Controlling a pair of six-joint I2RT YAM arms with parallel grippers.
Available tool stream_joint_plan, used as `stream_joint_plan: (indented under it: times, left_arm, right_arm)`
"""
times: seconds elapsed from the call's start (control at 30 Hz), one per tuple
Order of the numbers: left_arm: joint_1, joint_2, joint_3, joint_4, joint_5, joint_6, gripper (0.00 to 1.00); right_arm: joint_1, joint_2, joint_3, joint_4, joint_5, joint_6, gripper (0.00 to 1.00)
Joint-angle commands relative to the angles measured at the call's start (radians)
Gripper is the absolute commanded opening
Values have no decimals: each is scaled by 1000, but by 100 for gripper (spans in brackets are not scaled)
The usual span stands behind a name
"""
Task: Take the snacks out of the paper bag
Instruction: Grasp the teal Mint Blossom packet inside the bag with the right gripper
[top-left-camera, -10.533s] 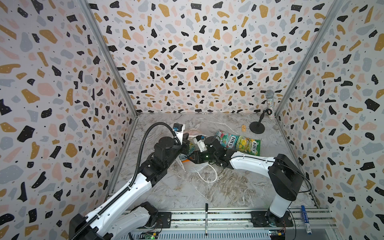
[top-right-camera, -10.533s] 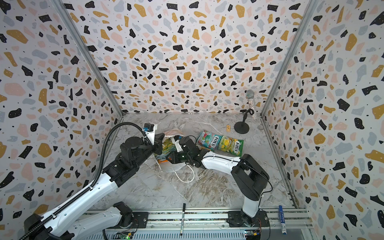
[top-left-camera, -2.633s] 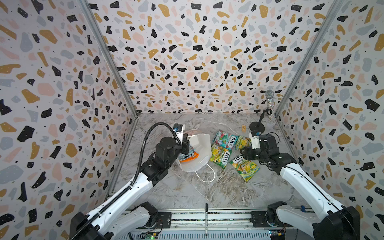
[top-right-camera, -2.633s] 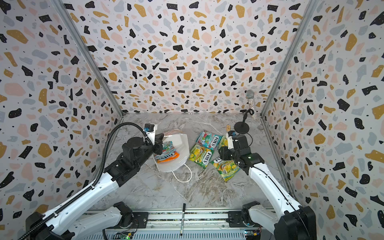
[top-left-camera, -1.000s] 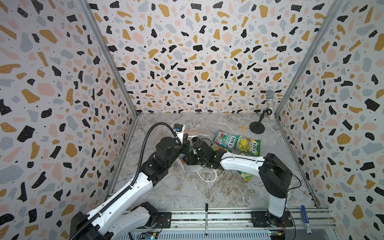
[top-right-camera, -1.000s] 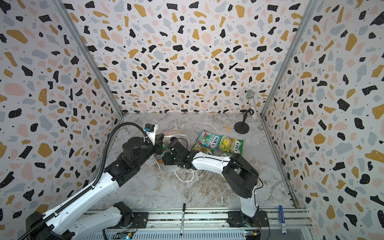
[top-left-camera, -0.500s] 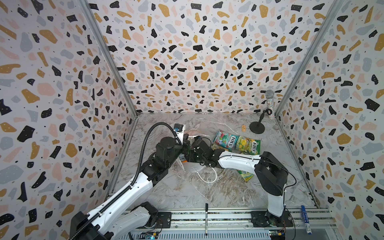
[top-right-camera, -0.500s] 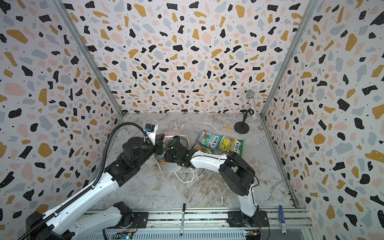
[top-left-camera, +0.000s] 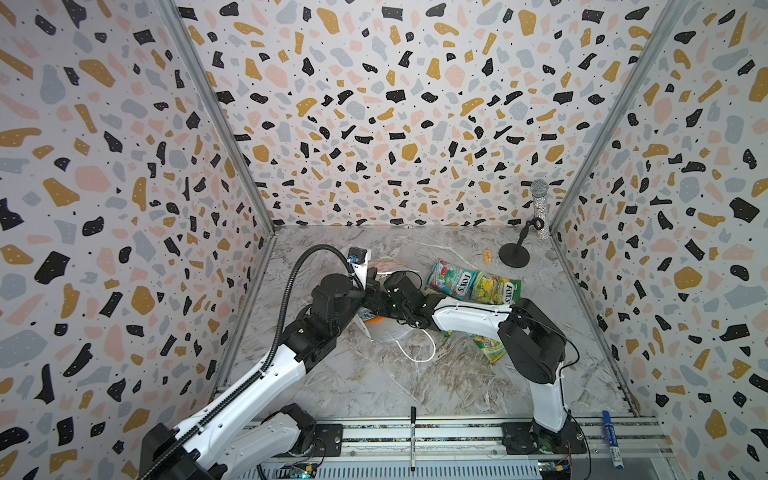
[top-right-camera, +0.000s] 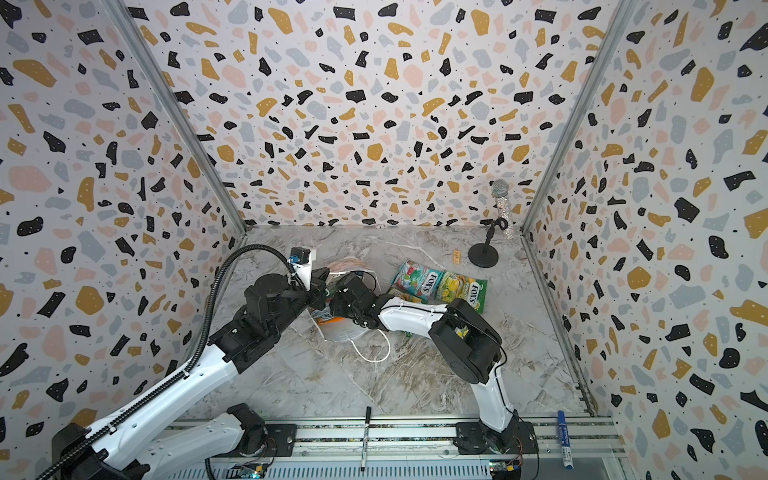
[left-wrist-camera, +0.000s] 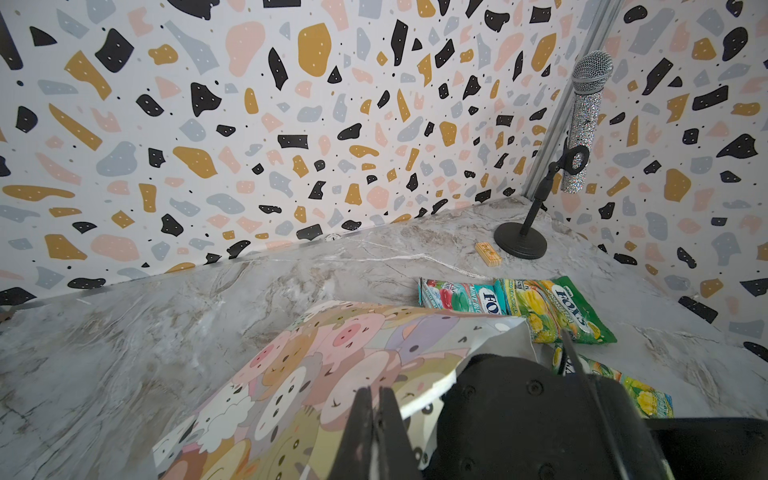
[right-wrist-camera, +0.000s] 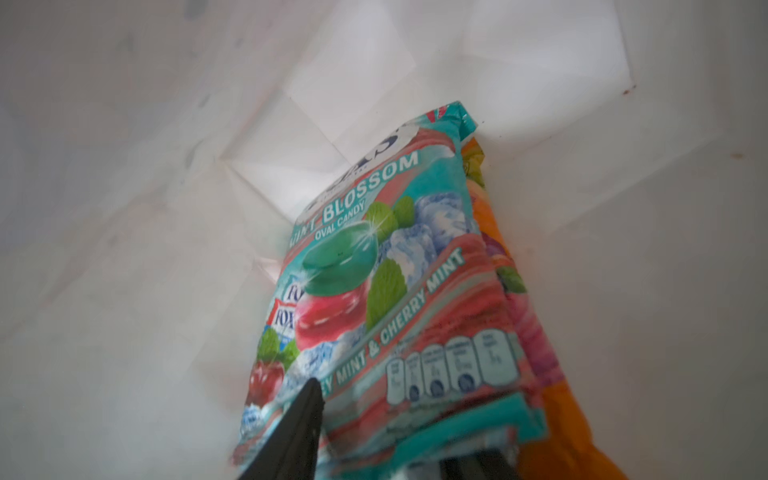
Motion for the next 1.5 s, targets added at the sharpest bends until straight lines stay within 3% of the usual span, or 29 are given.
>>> stream_joint_plan:
  times: [0.0, 0.1, 0.3, 0.4, 1.0, 1.47]
  left_arm:
    - [-1, -11, -5, 30, -13, 6, 0]
    - [-1, -11, -5, 31, -13, 7, 0]
    - [-1, -14, -7, 32, -19, 9, 0]
    - [-1, -15, -7, 31, -30, 8, 0]
    - [-1, -4, -1, 18, -55, 4, 0]
    - [-1, -1, 1, 14, -54, 2, 0]
  right_arm:
    - [-3, 16, 40, 20, -3, 28, 45]
    - [-3, 30, 54, 25, -10, 27, 40]
    - [-3, 29, 55, 28, -19, 5, 10]
    - [-3, 12, 43, 35, -22, -14, 0]
    - [2, -169, -85, 95, -69, -121, 0]
    - [17, -361, -145, 22, -63, -280, 0]
